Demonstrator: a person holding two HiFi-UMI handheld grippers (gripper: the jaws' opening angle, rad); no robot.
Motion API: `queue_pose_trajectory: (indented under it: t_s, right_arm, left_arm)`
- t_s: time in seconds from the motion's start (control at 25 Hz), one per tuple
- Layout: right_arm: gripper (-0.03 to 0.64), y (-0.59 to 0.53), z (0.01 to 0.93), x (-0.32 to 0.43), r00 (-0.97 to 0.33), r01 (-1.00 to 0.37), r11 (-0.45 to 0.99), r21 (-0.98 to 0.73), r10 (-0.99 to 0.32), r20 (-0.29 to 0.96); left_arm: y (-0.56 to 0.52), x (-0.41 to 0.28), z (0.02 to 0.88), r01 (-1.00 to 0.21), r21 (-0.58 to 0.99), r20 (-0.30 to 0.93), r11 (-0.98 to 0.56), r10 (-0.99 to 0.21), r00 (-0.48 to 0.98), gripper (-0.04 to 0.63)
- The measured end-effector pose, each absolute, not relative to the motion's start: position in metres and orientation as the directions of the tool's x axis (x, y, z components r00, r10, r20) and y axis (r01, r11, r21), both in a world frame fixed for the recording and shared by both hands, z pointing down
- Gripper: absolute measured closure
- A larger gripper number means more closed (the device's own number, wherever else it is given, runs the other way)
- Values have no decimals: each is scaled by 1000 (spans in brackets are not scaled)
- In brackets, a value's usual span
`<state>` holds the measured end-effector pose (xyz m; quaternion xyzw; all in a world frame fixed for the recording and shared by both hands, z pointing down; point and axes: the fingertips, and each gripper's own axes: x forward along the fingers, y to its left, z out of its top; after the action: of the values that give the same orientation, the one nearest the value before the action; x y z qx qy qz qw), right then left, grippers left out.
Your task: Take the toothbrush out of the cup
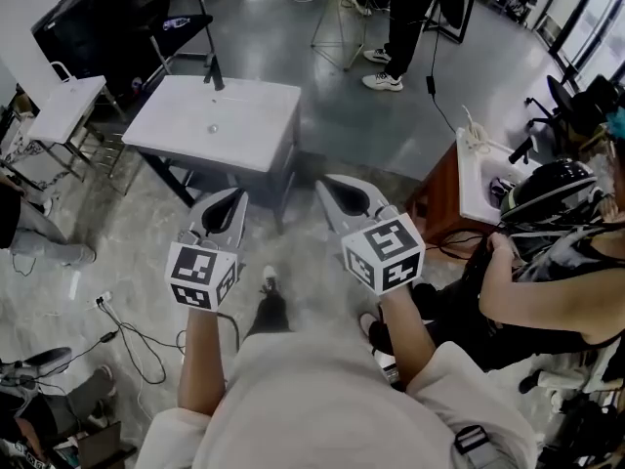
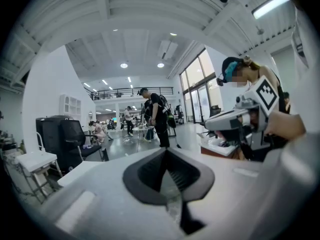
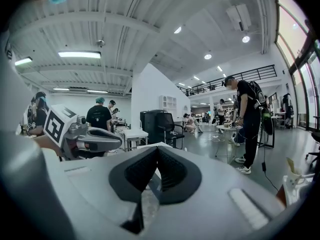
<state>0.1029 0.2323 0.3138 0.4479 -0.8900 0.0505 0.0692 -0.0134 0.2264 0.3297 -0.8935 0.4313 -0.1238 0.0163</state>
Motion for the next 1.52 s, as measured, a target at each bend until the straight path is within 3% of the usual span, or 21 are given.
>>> queue_pose_trajectory:
  t_s: [1.52]
  right_arm:
    - [609, -93, 344, 16, -517, -852, 520, -60, -819, 250]
  left_arm:
    - [-114, -96, 361, -711, -96, 270, -697, -706, 655, 594]
